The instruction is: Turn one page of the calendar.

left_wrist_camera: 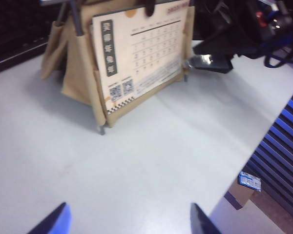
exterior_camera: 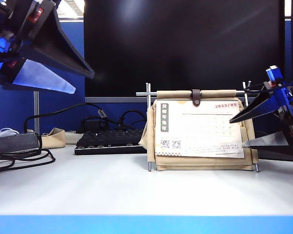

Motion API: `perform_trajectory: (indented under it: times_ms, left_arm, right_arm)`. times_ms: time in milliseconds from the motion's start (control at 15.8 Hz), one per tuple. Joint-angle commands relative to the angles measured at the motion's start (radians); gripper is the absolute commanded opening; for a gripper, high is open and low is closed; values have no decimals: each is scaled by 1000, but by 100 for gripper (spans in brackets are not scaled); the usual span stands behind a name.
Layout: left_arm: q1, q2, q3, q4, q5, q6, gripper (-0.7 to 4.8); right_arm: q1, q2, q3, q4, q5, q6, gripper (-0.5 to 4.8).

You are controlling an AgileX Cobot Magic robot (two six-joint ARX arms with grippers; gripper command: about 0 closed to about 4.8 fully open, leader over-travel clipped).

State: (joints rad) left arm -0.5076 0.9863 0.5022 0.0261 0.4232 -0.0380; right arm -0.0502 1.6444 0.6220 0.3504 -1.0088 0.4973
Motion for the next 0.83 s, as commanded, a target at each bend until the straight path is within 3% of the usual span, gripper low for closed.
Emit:
perform_trajectory:
  times_ms: [63, 317, 825]
  left_arm:
    - [0, -1, 6, 13, 6, 5, 323]
    - [0, -1, 6, 13, 6, 4, 323]
    - [0, -1, 6, 13, 3, 4, 323]
  right_arm:
    - [2, -3, 3, 21, 24, -24, 284]
    - [2, 10, 3, 18, 92, -53, 285]
    - [4, 53, 4, 66, 88, -74, 284]
